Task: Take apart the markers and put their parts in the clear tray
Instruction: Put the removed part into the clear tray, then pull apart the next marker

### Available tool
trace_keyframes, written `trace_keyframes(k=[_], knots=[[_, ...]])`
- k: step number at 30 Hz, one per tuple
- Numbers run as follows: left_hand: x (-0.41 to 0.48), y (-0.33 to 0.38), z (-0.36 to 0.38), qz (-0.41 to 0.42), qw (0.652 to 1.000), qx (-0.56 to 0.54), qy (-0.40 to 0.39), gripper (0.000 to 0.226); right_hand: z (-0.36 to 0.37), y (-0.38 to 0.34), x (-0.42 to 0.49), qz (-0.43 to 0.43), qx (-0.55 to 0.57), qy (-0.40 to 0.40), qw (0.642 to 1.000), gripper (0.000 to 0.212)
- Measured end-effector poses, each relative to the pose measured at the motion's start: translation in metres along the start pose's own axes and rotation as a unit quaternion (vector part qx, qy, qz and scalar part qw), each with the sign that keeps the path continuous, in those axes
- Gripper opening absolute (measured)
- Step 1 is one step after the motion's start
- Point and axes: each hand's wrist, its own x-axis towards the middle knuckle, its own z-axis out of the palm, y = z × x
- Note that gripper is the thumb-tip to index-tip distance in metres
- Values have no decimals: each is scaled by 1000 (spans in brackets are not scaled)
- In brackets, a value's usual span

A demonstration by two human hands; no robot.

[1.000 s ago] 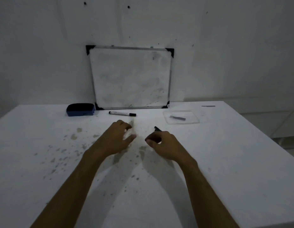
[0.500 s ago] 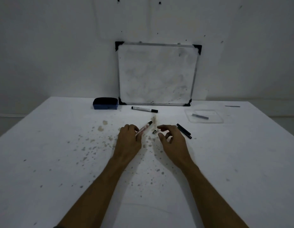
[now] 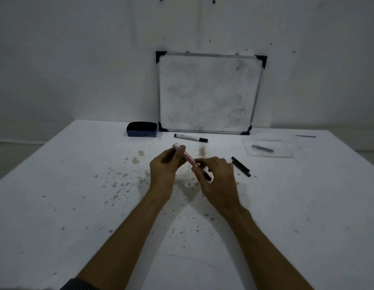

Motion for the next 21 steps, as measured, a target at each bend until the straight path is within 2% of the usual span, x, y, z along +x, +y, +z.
trace_keyframes(k=[2, 5, 7, 9, 11, 14, 17, 21], knots=[[-3, -3, 11, -26, 1000, -3, 2, 30, -1, -9, -6, 44, 45, -17, 998, 26], [-2, -7, 23, -53, 997, 60, -23, 34, -8, -9, -7, 96, 66, -35, 993, 29], [2, -7, 30, -50, 990, 124, -42, 37, -19, -4, -3, 119, 83, -66, 987, 25], [4, -9, 37, -28, 982, 181, -48, 40, -33, 6, 0, 125, 88, -59, 986, 19], [1, -15, 40, -12, 979, 193, -59, 38, -46, 23, 0, 138, 63, -7, 988, 7], [-2, -26, 33, -36, 978, 170, -115, 34, -59, 55, -2, 229, -24, 36, 972, 19], [1, -32, 25, -53, 974, 171, -136, 39, -68, 77, -5, 329, -80, 21, 941, 28], [2, -34, 25, -60, 963, 210, -158, 42, -69, 87, -10, 368, -85, -3, 926, 36]])
